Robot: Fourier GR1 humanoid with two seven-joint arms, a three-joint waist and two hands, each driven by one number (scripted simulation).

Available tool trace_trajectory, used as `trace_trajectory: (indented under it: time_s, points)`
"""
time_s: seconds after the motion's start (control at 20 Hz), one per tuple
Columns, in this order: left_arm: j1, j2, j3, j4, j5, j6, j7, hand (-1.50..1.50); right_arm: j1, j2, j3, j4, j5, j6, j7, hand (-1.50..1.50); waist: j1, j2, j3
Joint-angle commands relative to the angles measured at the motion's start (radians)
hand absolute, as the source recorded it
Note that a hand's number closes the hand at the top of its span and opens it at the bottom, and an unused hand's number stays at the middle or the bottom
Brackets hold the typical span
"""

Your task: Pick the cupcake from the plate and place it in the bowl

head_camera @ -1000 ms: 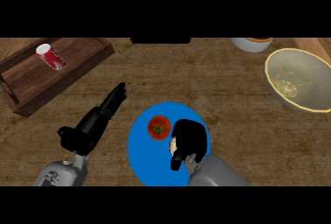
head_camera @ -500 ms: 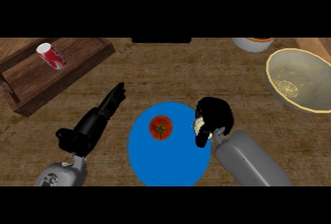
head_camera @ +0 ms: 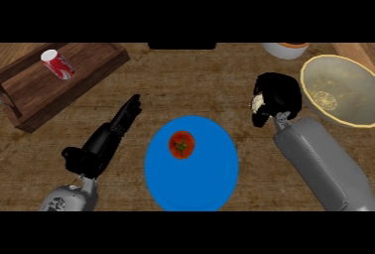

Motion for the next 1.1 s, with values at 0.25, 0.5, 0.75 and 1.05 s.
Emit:
trace_trajectory:
  time_s: [0.25, 0.5, 0.75, 1.05]
  points:
    - [0.009, -0.025, -0.021, 0.038, -0.036, 0.011, -0.022, 0.0, -0.075, -0.033, -0.207, -0.139, -0.004, -0.235, 0.005, 1.5, -0.008, 0.0, 0.0]
    - [0.013, -0.026, -0.006, -0.008, -0.04, 0.004, 0.007, 0.0, 0.032, -0.082, -0.287, -0.215, -0.025, -0.231, -0.043, 1.5, -0.008, -0.002, 0.0]
    - [0.032, -0.004, 0.018, -0.018, -0.019, -0.037, -0.006, 0.0, -0.016, -0.173, -0.352, 0.007, 0.028, -0.223, -0.137, 1.5, 0.004, 0.002, 0.0]
    - [-0.061, -0.07, -0.003, 0.054, -0.054, -0.003, 0.014, 0.0, -0.098, -0.206, -0.418, 0.282, 0.12, -0.441, -0.269, 1.5, 0.014, 0.01, 0.001]
